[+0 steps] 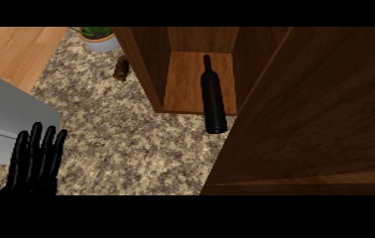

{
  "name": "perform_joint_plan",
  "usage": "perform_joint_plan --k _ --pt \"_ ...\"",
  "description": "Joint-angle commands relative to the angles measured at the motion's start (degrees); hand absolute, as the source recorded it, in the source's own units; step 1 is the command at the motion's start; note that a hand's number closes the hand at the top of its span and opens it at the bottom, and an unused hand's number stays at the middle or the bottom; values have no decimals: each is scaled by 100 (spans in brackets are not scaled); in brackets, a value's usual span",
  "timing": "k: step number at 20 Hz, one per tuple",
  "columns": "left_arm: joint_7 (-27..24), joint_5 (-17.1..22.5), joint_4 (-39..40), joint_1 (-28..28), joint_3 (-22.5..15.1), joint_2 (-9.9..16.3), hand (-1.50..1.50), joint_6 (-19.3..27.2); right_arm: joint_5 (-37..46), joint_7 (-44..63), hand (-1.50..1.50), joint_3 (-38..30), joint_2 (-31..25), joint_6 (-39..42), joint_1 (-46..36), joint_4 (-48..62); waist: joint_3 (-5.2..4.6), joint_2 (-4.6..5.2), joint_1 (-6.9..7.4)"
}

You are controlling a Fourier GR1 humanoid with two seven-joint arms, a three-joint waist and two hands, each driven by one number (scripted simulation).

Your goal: Pick up the wine, place it into the cabinet and close the cabinet

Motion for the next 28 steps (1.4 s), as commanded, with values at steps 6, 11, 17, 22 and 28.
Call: perform_joint_plan --k 6,11,17,22,28 --pt "-144 608 -241 701 828 614 -150 -938 355 275 150 1449 585 -1852 -1973 918 7 16 108" --pt "-211 947 -106 837 1305 866 -150 -1546 -46 461 150 988 577 -2633 -3238 1532 -1 44 218" --pt "-146 1468 136 706 1884 986 -150 -2035 -1014 438 150 318 592 -3237 -5156 2992 13 86 188" --pt "29 1561 -106 761 1986 1045 -150 -2050 -1770 -133 150 -107 597 -3562 -6572 4540 25 102 285" --pt "177 1780 102 627 2359 1180 -150 -2236 -3014 -648 150 -807 599 -2875 -7747 6226 28 148 313"
